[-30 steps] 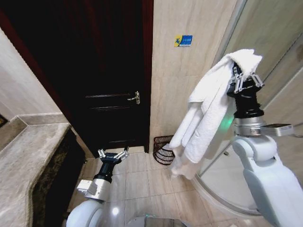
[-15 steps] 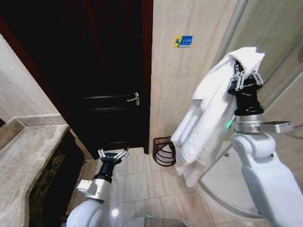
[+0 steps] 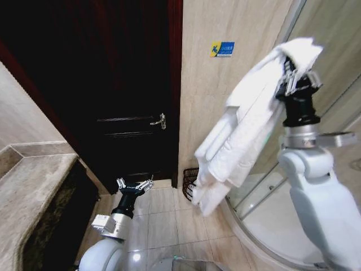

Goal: Discard the used towel into the hamper.

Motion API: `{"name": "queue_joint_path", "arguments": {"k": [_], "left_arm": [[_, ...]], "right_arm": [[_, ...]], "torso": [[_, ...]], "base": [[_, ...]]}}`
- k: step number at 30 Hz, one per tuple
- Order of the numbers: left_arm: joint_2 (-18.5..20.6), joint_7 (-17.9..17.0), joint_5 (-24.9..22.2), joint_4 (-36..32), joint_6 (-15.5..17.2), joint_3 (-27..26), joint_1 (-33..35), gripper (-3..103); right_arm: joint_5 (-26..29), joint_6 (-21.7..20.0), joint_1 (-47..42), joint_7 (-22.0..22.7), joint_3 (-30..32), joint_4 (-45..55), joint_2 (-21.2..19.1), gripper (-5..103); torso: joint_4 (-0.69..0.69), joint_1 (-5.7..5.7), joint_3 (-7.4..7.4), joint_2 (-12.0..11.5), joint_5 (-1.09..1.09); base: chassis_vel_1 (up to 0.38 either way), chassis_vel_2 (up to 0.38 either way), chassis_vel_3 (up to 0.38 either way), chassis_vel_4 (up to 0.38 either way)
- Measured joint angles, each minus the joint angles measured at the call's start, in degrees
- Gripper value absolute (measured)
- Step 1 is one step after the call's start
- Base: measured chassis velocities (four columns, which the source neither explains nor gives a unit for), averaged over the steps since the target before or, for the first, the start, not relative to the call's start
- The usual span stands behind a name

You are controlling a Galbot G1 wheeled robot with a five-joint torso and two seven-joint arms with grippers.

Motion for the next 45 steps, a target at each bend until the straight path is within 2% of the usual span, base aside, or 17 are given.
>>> {"name": "queue_joint_path", "arguments": {"k": [3, 10, 19, 23, 25, 27, 33, 45], "left_arm": [[0.0, 0.0, 0.0, 0.0, 0.0, 0.0, 0.0, 100], [0.0, 0.0, 0.0, 0.0, 0.0, 0.0, 0.0, 100], [0.0, 0.0, 0.0, 0.0, 0.0, 0.0, 0.0, 100], [0.0, 0.0, 0.0, 0.0, 0.0, 0.0, 0.0, 100], [0.0, 0.0, 0.0, 0.0, 0.0, 0.0, 0.0, 100], [0.0, 0.0, 0.0, 0.0, 0.0, 0.0, 0.0, 100], [0.0, 0.0, 0.0, 0.0, 0.0, 0.0, 0.0, 100], [0.0, 0.0, 0.0, 0.0, 0.0, 0.0, 0.0, 100]], "right_arm": [[0.6, -0.4, 5.1, -0.4, -1.6, -3.1, -0.1, 4], [0.5, 0.0, 9.7, -0.9, -4.3, -7.7, 1.5, 4], [-1.4, 3.8, 12.2, -3.7, -6.1, -13.8, 4.3, 4], [-2.9, 4.9, 12.7, -3.2, -6.7, -15.9, 5.5, 4], [-6.5, 8.1, 14.5, -2.4, -7.0, -19.2, 6.8, 4], [-7.1, 8.5, 14.9, -2.4, -7.0, -20.1, 7.1, 4], [-8.3, 6.5, 15.5, -2.0, -7.1, -22.4, 7.8, 4], [-8.1, 6.6, 16.5, -2.8, -8.1, -24.3, 8.6, 4]], "torso": [[0.00, 0.01, 0.00, 0.0, 0.00], [0.00, 0.03, 0.01, 0.0, 0.02], [0.00, 0.03, 0.01, 0.0, 0.02], [-0.01, 0.03, 0.01, 0.0, 0.02], [0.00, 0.03, 0.01, 0.0, 0.01], [0.01, 0.03, 0.01, 0.0, 0.00], [0.00, 0.03, 0.01, 0.0, 0.02], [-0.01, 0.02, 0.00, 0.0, 0.01]], "base": [[0.000, 0.000, 0.000, 0.000], [0.000, 0.000, 0.000, 0.000], [0.000, 0.000, 0.000, 0.000], [0.000, 0.000, 0.000, 0.000], [0.000, 0.000, 0.000, 0.000], [0.000, 0.000, 0.000, 0.000], [0.000, 0.000, 0.000, 0.000], [0.000, 0.000, 0.000, 0.000]]}}
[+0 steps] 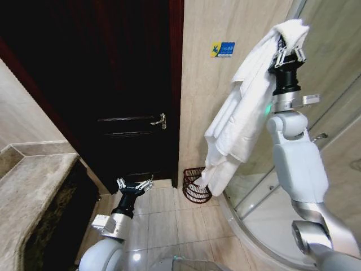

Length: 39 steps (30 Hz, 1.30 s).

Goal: Discard the used towel into the hamper.

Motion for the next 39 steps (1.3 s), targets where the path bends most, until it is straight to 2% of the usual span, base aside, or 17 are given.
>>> {"name": "queue_joint_path", "arguments": {"k": [12, 15, 18, 25, 32, 39], "left_arm": [[0.0, 0.0, 0.0, 0.0, 0.0, 0.0, 0.0, 100], [0.0, 0.0, 0.0, 0.0, 0.0, 0.0, 0.0, 100], [0.0, 0.0, 0.0, 0.0, 0.0, 0.0, 0.0, 100], [0.0, 0.0, 0.0, 0.0, 0.0, 0.0, 0.0, 100], [0.0, 0.0, 0.0, 0.0, 0.0, 0.0, 0.0, 100], [0.0, 0.0, 0.0, 0.0, 0.0, 0.0, 0.0, 100]], "right_arm": [[0.1, 2.7, 1.8, -0.5, -2.5, -4.3, 1.4, 4], [0.3, 3.9, 2.6, -1.0, -3.5, -5.9, 1.8, 4], [0.7, 7.0, 5.5, -3.0, -4.9, -10.0, 2.2, 4], [0.9, 8.2, 8.6, -3.5, -5.2, -13.8, 2.8, 4], [0.7, 9.4, 6.7, -4.0, -5.2, -14.7, 3.7, 4], [0.8, 12.6, 3.2, -6.4, -5.3, -18.2, 6.1, 4]], "torso": [[0.01, 0.06, 0.02, 0.0, 0.01], [0.00, 0.03, 0.01, 0.0, 0.01], [0.01, -0.01, 0.00, 0.0, -0.01], [0.01, 0.00, 0.00, 0.0, -0.01], [0.00, 0.02, 0.00, 0.0, 0.00], [0.01, 0.02, 0.00, 0.0, 0.00]], "base": [[-0.037, 0.038, 0.039, -0.036], [0.000, 0.000, 0.000, 0.000], [0.000, 0.000, 0.000, 0.000], [0.000, 0.000, 0.000, 0.000], [0.000, 0.000, 0.000, 0.000], [0.000, 0.000, 0.000, 0.000]]}}
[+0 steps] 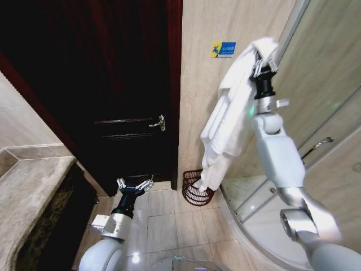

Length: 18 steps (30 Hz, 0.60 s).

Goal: Discard the used towel into the hamper.

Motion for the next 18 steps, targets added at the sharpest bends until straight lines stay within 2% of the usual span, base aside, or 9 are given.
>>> {"name": "queue_joint_path", "arguments": {"k": [11, 18], "left_arm": [[0.0, 0.0, 0.0, 0.0, 0.0, 0.0, 0.0, 100], [0.0, 0.0, 0.0, 0.0, 0.0, 0.0, 0.0, 100]], "right_arm": [[-0.4, 2.4, -6.3, -3.1, 0.3, -2.2, 2.6, 4], [-1.8, 4.2, -13.3, -4.7, 2.2, -4.4, 3.9, 4]], "torso": [[-0.01, -0.01, 0.00, 0.0, -0.01], [-0.02, -0.01, 0.00, 0.0, 0.01]], "base": [[0.000, 0.000, 0.000, 0.000], [0.000, 0.000, 0.000, 0.000]]}}
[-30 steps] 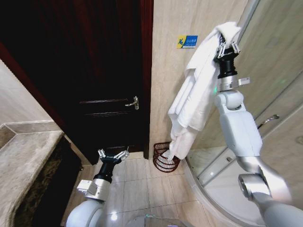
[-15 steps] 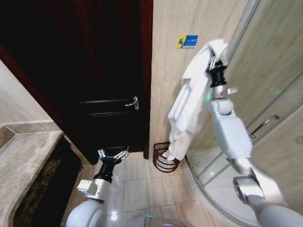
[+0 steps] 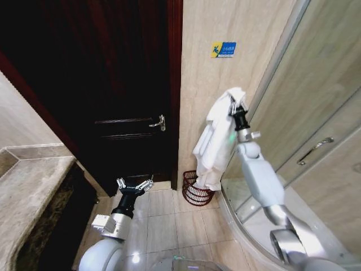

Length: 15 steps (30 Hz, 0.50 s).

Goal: Discard the used towel into the hamper.

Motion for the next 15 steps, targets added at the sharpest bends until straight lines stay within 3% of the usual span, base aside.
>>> {"name": "queue_joint_path", "arguments": {"k": [7, 15], "left_arm": [[0.0, 0.0, 0.0, 0.0, 0.0, 0.0, 0.0, 100], [0.0, 0.0, 0.0, 0.0, 0.0, 0.0, 0.0, 100]], "right_arm": [[0.3, 1.0, -3.3, -0.7, 0.9, -1.7, 0.2, 4], [-1.4, 0.2, -8.4, 1.9, 1.7, 1.1, 1.1, 4]], "torso": [[0.01, 0.00, 0.00, 0.0, -0.01], [0.02, 0.00, 0.00, 0.0, -0.03]], "base": [[0.000, 0.000, 0.000, 0.000], [0.000, 0.000, 0.000, 0.000]]}}
